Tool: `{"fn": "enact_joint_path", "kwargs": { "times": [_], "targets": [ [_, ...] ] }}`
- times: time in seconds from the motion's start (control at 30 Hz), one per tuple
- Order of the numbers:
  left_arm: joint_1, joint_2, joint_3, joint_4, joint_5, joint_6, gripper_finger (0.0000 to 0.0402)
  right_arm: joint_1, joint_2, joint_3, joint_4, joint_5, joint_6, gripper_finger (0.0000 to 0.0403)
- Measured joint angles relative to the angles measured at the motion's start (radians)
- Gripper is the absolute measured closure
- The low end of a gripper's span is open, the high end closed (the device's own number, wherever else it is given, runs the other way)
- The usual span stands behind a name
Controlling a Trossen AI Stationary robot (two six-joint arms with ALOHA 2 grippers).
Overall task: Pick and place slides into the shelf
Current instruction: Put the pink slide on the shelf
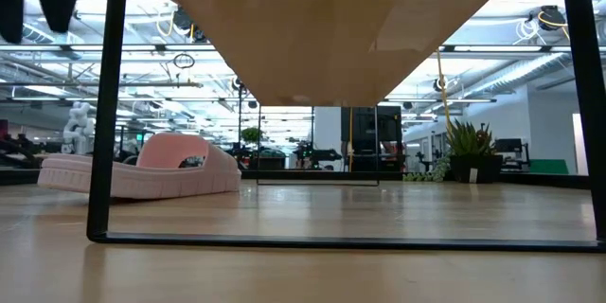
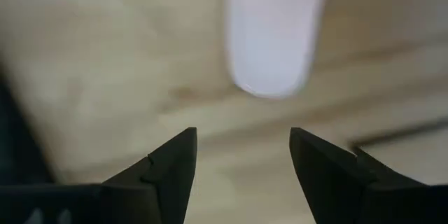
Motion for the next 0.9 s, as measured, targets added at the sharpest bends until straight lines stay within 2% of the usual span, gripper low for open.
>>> {"fn": "enact_joint_path", "kwargs": {
  "times": [0.13, 0.3, 0.4, 0.53, 0.63, 0.73, 0.9],
  "targets": [
    [0.043, 0.0, 0.0, -0.099, -0.071, 0.078, 0.0174, 0.0, 0.0, 0.0, 0.0, 0.005, 0.0, 0.0206],
    [0.097, -0.001, -0.045, -0.064, -0.126, 0.217, 0.0174, 0.0, 0.0, 0.0, 0.0, 0.006, 0.02, 0.0206],
    [0.133, -0.045, -0.177, 0.059, -0.104, 0.265, 0.0174, 0.0, 0.0, 0.0, 0.002, 0.006, 0.019, 0.0206],
    [0.185, -0.163, -0.424, 0.361, -0.078, 0.283, 0.0174, -0.003, 0.0, 0.0, 0.004, 0.007, 0.011, 0.0206],
    [0.213, -0.257, -0.552, 0.477, -0.09, 0.285, 0.0174, -0.003, 0.0, 0.0, 0.0, 0.02, 0.013, 0.0206],
    [0.227, -0.32, -0.611, 0.498, -0.135, 0.327, 0.0174, -0.003, 0.0, 0.0, 0.001, 0.057, 0.019, 0.0206],
    [0.242, -0.36, -0.623, 0.496, -0.225, 0.451, 0.0174, -0.003, 0.0, 0.0, -0.023, 0.114, -0.018, 0.0206]
  ]
}}
